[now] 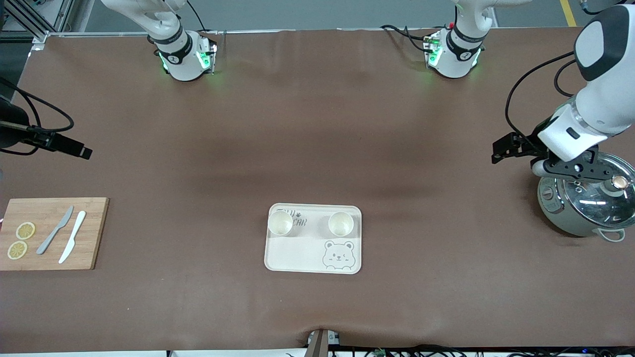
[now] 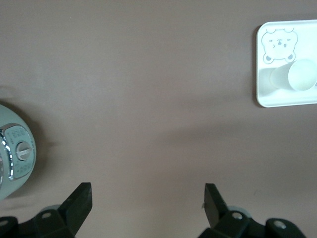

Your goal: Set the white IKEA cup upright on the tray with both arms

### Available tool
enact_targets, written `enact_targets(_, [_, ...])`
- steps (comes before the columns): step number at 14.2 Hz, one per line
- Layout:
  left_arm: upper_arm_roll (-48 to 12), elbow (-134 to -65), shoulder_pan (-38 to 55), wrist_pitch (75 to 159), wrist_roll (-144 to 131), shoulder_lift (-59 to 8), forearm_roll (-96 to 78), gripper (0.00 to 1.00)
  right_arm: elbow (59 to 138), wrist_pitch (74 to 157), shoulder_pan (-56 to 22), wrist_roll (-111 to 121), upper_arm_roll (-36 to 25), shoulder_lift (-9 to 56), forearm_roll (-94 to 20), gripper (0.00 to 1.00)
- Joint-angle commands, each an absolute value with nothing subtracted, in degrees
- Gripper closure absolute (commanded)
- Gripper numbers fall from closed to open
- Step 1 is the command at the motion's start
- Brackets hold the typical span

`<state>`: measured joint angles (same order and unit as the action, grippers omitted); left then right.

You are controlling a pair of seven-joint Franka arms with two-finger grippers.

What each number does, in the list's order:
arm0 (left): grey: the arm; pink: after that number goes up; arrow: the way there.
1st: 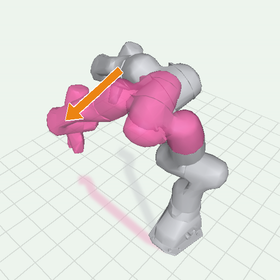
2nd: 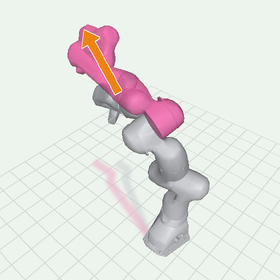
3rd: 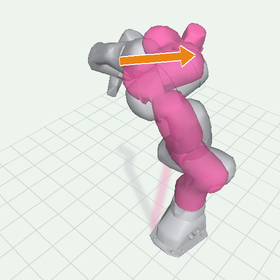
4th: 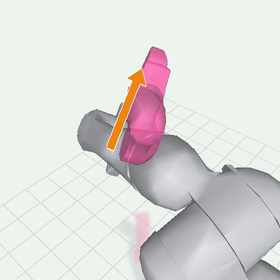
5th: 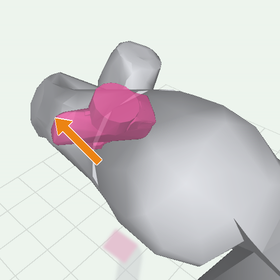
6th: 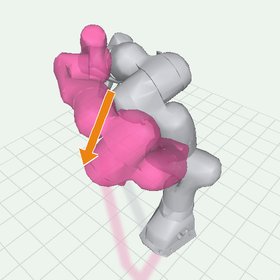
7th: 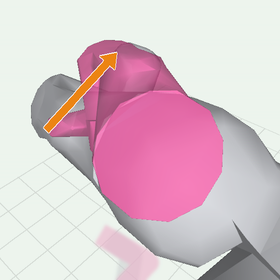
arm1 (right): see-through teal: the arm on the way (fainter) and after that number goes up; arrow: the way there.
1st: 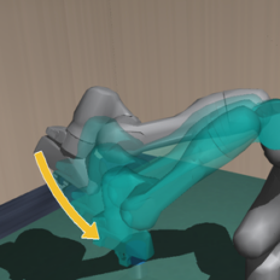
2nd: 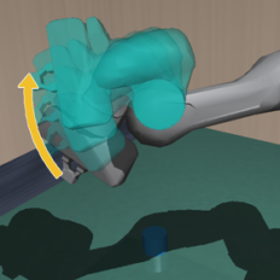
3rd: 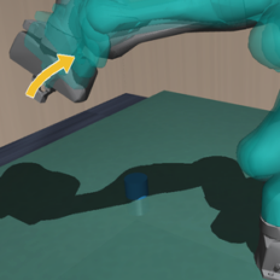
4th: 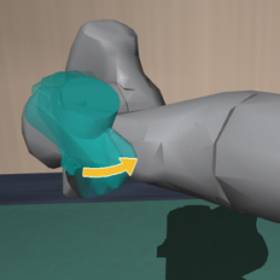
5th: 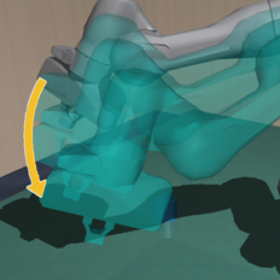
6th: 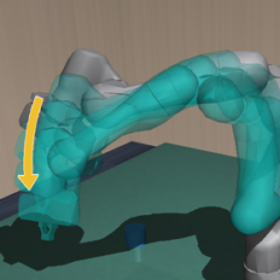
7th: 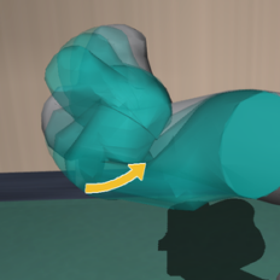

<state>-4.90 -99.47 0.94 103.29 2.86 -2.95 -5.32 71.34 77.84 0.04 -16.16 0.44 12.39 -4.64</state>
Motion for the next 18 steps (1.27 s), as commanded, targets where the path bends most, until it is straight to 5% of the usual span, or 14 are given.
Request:
enact_targets(1, [-3.2, -103.9, 1.7, 104.8, 6.6, -0.4, -4.8, 0.0, 81.3, 81.6, 1.0, -11.4, 1.0, 5.5, -3.4, 0.0])
enact_targets(8, [-2.7, -98.5, 2.9, 105.2, 4.8, -1.3, -0.6, 0.0, 90.2, 84.7, 1.9, -4.9, 1.0, -0.3, -0.1, 0.0])
enact_targets(18, [-2.9, -96.9, 2.0, 103.6, 4.7, -1.4, -0.5, 0.0, 86.4, 81.0, 3.5, -2.8, 0.6, -0.4, -0.6, 0.0])
